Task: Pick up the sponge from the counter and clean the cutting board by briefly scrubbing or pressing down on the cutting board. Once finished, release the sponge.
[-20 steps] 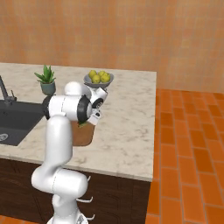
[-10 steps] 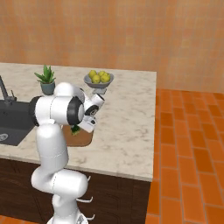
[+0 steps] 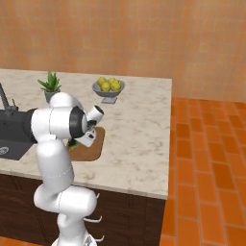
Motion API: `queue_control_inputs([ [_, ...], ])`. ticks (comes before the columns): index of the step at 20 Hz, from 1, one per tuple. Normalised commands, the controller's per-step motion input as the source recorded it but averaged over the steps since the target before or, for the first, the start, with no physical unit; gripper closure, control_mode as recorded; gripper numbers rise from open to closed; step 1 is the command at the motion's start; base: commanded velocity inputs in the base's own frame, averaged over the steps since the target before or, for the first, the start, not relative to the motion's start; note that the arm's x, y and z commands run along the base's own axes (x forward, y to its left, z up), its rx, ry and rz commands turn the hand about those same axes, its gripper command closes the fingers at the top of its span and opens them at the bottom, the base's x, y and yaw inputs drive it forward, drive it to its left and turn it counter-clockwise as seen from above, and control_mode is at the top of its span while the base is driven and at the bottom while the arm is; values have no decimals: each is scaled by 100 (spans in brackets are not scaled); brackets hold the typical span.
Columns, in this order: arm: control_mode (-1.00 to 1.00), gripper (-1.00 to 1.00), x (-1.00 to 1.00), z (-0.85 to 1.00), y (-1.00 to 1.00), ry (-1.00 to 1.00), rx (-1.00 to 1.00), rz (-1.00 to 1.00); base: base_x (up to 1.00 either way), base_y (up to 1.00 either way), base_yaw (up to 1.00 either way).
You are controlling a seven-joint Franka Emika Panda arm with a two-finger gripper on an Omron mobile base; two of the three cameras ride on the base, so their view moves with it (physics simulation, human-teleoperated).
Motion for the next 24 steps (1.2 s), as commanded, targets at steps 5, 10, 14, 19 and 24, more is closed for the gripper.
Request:
queue_control_inputs([
  [5,-100,100,0,-15,-44,-10,-1,-1,0,0,0],
  [10,-100,100,7,-11,-70,-6,-1,3,0,0,0],
  [14,-100,100,13,-13,-78,-4,0,6,0,0,0],
  [19,-100,100,7,-14,-78,-4,0,7,0,0,0],
  [24,-100,100,4,-12,-67,-4,0,8,0,0,0],
])
